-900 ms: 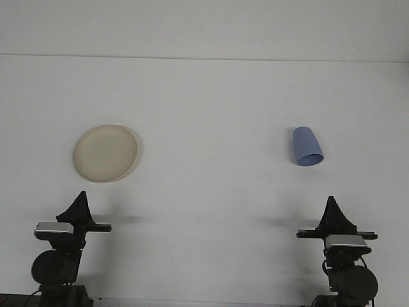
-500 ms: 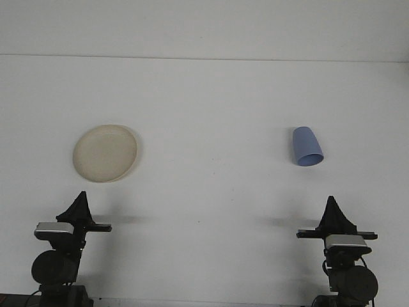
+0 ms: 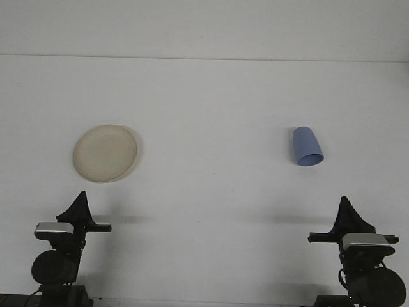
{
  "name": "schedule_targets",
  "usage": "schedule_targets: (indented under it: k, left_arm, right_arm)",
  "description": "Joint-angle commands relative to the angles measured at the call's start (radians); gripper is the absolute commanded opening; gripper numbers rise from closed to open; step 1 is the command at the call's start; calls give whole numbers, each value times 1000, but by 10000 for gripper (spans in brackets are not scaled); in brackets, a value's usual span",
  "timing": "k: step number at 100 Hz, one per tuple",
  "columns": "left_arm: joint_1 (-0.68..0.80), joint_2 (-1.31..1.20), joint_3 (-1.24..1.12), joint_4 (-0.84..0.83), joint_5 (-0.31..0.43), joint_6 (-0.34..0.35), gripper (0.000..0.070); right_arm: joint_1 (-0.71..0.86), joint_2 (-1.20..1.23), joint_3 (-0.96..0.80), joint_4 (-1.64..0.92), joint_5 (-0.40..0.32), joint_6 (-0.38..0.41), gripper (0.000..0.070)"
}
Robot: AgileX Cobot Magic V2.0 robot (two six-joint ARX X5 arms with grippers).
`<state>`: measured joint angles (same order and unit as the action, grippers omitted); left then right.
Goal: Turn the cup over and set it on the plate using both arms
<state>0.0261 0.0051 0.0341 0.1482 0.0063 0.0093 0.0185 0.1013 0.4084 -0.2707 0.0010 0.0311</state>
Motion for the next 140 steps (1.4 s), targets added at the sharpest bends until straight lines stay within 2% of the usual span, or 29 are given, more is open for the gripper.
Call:
schedule_targets:
  k: [1,33,57,80,128,134,140]
  left_arm:
    - [2,-2,-20,10,2,-2,11]
    - [2,-2,-20,10,2,-2,11]
    - [2,-2,-20,10,2,-2,11]
    - [2,-2,-20,10,2,-2,12]
    - [2,-2,-20,10,2,-2,11]
    - [2,-2,-20,10,2,-2,11]
    - [2,-2,-20,10,2,-2,11]
  right_arm:
    - [0,42,76,-47,0,-3,0]
    - [0,339,441,-394,0,-2,0]
    - [0,529,609,-621,0,-2,0]
    - [0,640,652,-763,-1,0,0]
    - [0,659,652,-778,0,1,0]
    - [0,659,652,-778,0,1,39]
    - [0,659,652,-778,0,1,165]
